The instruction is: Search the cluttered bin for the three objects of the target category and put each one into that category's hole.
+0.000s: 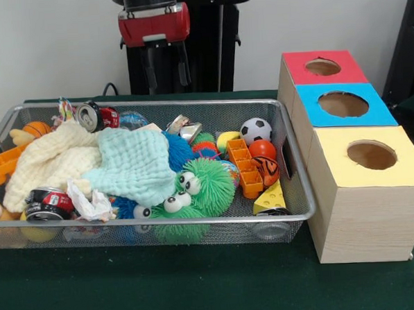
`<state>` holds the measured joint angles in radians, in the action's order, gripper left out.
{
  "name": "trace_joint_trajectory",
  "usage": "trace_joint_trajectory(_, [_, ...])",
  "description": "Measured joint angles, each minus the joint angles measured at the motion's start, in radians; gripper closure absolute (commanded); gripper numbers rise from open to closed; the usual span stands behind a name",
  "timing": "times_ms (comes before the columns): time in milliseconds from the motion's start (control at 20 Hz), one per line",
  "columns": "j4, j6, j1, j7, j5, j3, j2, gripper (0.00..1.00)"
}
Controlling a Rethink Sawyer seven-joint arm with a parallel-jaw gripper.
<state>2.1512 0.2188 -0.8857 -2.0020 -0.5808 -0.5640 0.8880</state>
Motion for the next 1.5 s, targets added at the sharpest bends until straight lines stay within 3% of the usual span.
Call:
trace_joint_trajectory(550, [-0.061, 0.0, -0.023, 0.0, -0.052, 0.0, -0.07, 0.0])
trace_joint_trajectory(1150, [-0.087, 0.0, -0.095, 0.0, -0.052, -0.01, -0.092, 0.0])
trace_joint_trajectory(1500, [-0.089, 0.0, -0.097, 0.0, -0.073, -0.011, -0.1, 0.0])
